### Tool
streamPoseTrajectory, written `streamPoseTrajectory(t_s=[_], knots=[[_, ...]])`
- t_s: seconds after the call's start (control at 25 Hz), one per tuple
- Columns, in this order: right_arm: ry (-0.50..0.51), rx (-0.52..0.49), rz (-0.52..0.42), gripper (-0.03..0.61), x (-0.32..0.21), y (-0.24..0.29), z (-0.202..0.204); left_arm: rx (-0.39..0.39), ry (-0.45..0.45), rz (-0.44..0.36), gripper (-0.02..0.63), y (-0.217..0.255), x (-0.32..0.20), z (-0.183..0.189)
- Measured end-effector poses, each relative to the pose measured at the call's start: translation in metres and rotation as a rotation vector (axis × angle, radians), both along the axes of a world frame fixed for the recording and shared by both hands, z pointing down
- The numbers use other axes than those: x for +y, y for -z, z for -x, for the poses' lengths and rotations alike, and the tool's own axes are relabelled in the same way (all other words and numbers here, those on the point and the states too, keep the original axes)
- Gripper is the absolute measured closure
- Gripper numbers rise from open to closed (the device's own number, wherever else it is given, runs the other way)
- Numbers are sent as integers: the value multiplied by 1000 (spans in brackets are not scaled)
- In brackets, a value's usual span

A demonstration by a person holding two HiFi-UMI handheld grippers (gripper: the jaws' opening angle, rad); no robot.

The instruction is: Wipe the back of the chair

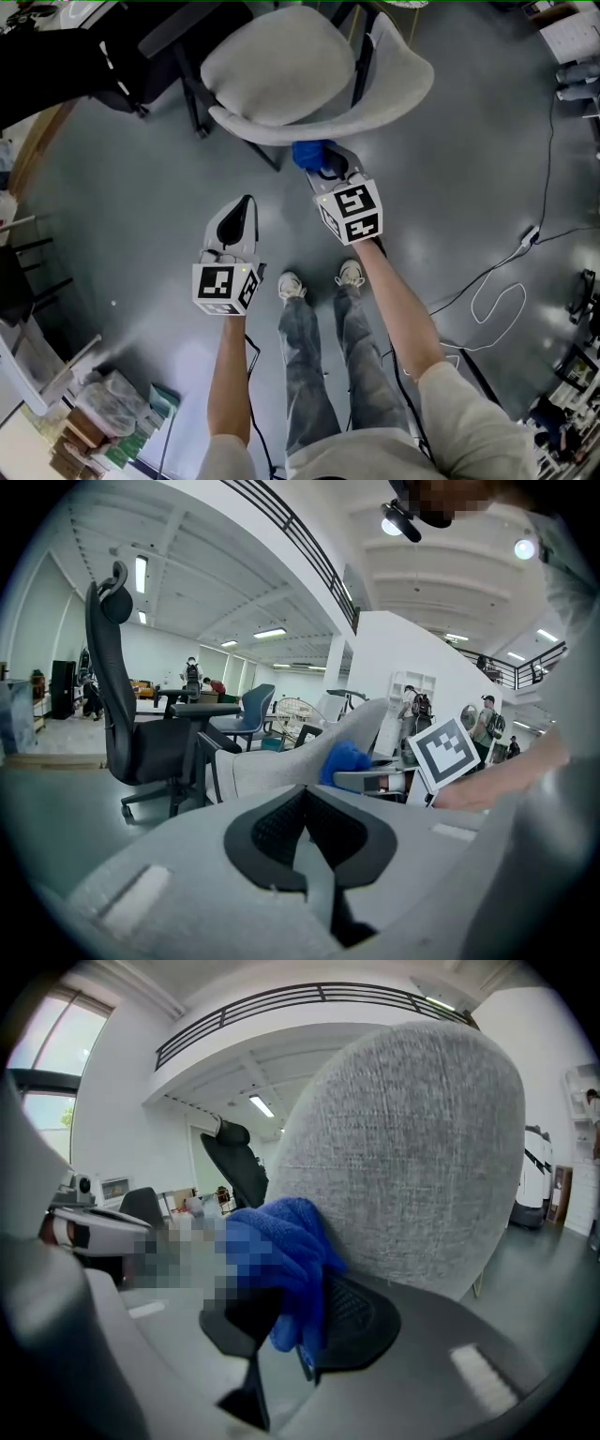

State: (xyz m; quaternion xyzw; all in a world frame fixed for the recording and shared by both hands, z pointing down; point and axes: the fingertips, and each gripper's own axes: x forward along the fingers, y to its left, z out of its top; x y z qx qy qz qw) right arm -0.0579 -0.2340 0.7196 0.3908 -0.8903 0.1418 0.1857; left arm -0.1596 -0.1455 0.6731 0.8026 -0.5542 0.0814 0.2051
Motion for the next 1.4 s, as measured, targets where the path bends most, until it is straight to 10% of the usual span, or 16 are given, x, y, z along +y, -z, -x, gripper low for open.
streamPoseTrajectory(t_s=[0.84,1.4], knots=[[-4,78,157,474,-10,-104,10,-14,23,26,612,-14,0,3],[7,29,-19,474,74,-3,-30,-17,11,13,612,-1,21,-23]])
